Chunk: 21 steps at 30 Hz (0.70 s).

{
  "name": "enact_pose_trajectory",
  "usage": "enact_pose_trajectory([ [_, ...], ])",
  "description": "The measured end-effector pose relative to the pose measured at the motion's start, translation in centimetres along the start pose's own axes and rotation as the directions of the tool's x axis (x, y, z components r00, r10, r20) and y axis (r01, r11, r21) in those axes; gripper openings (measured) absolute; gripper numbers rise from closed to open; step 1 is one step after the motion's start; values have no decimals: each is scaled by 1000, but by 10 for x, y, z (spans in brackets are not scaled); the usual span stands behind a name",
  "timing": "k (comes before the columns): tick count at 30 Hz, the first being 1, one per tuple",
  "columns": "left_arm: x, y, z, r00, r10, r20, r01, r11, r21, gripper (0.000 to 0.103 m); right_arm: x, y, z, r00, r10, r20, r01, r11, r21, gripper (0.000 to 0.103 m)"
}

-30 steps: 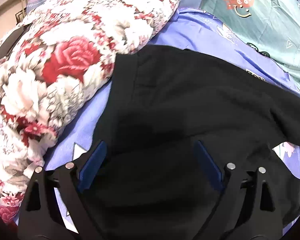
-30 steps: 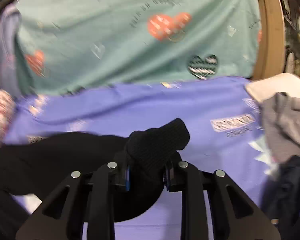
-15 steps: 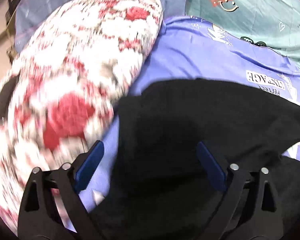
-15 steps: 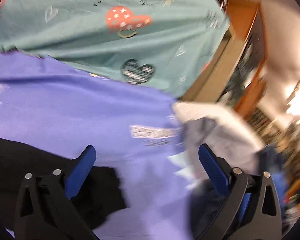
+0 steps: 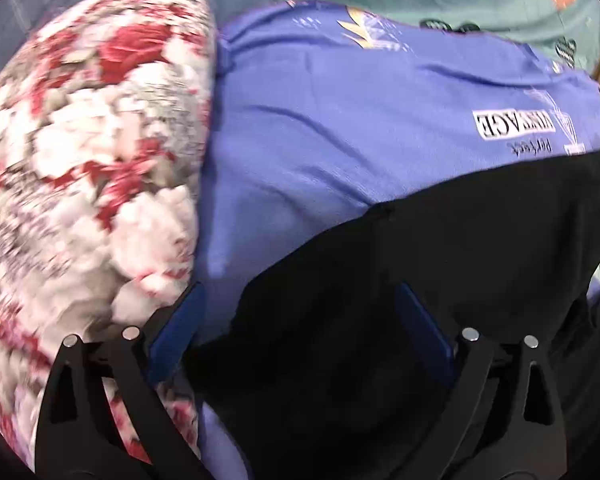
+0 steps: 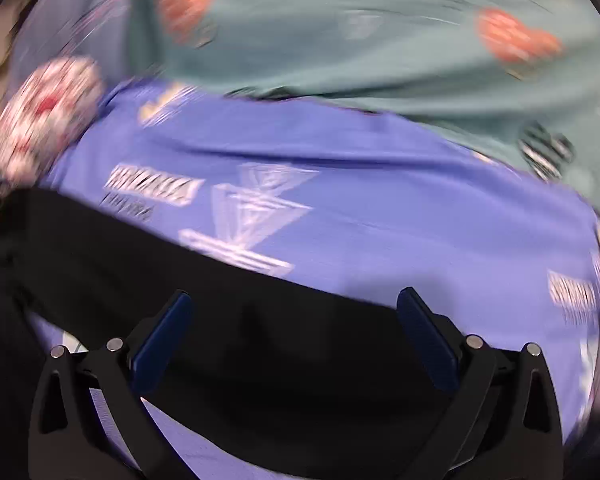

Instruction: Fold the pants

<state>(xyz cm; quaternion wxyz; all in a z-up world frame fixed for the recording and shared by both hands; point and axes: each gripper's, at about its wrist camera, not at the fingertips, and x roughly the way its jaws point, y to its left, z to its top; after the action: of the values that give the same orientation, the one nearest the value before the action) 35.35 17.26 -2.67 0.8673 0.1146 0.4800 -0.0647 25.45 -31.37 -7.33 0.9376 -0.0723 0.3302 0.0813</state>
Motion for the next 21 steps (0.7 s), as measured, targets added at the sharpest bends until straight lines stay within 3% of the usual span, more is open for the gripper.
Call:
enact_pose_trajectory([
  [2, 6, -5, 0, 999, -41, -14, 42, 999, 30, 70, 15, 23, 10, 998, 47, -33, -50, 995, -87, 102],
  [4, 14, -7, 2, 998, -48, -42, 50, 998, 32, 42, 29, 37, 17, 996, 65, -65, -73, 989, -131, 102],
  [6, 18, -5, 1, 997, -49, -51, 50, 998, 31, 30, 47, 48, 25, 992, 72, -102, -90, 979, -182, 102],
  [10, 17, 6, -3, 994, -99, -42, 99, 995, 2, 25, 78, 58, 32, 972, 123, -198, -166, 961, -221, 85],
  [12, 18, 9, -3, 993, -113, -37, 113, 994, -8, 24, 92, 64, 32, 962, 113, -250, -177, 951, -254, 72],
  [14, 20, 10, -3, 992, -118, -38, 118, 993, -5, 21, 95, 65, 33, 944, 189, -269, -249, 946, -210, 34],
  [16, 19, 9, -5, 993, -111, -32, 112, 994, 10, 12, 93, 68, 35, 938, 206, -277, -269, 940, -209, 7],
  [18, 19, 9, -1, 995, -95, -14, 95, 995, 10, 7, 87, 71, 42, 955, 176, -237, -229, 949, -218, 6],
  [21, 8, 10, 10, 996, -77, 48, 78, 997, -17, 6, 72, 60, 65, 985, 135, -104, -150, 977, -152, 5],
])
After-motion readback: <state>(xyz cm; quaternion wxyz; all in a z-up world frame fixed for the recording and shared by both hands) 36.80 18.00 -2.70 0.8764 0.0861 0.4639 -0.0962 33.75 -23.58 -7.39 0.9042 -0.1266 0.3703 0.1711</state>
